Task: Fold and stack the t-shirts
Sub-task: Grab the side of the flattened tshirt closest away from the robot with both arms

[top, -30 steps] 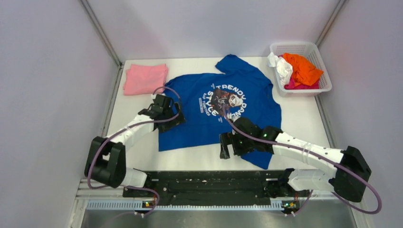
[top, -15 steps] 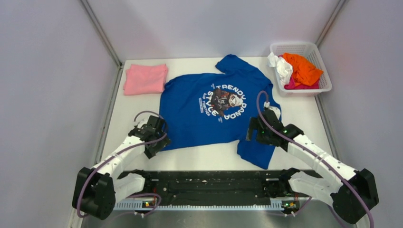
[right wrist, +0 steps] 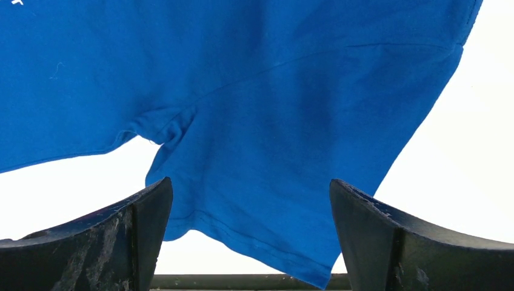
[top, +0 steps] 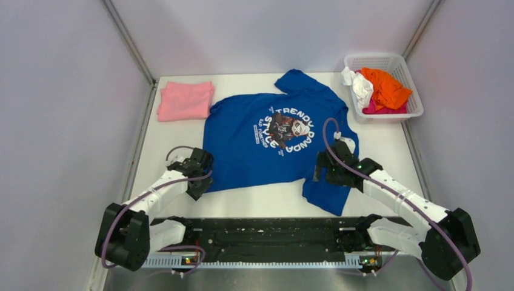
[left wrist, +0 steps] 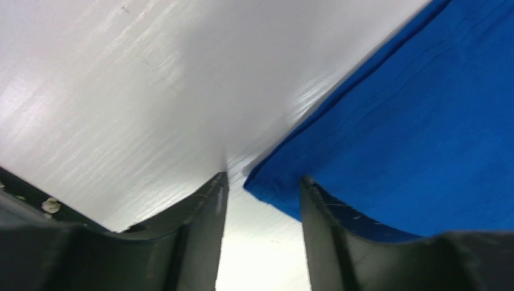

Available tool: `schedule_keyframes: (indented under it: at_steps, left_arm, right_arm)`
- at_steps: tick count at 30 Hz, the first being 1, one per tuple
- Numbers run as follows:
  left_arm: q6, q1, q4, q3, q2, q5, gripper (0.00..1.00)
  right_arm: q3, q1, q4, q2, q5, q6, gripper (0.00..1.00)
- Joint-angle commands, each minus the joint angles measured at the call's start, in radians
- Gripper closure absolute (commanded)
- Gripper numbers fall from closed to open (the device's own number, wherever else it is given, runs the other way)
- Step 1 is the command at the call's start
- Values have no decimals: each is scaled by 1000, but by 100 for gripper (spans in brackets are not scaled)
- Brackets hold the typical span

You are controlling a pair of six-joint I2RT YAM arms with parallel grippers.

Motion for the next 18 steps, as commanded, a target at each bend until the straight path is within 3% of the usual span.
schedule_keyframes:
  at_steps: [1,4,9,18]
  left_arm:
    - [-47,0,41,41,72,-8,52]
    - [-47,-1,70,47,105,-6,64]
    - [-26,-1,94,79,163,-15,100]
    - [56,37,78,124,118,-85,100]
  right_arm:
    - [-3,-10,23,-8,26,-6,1]
    - [-6,-11,16,-15,24,-9,1]
    - [-10,-11,6,-31,26,-1,1]
    - [-3,-4,-129,-29,-118,53,8]
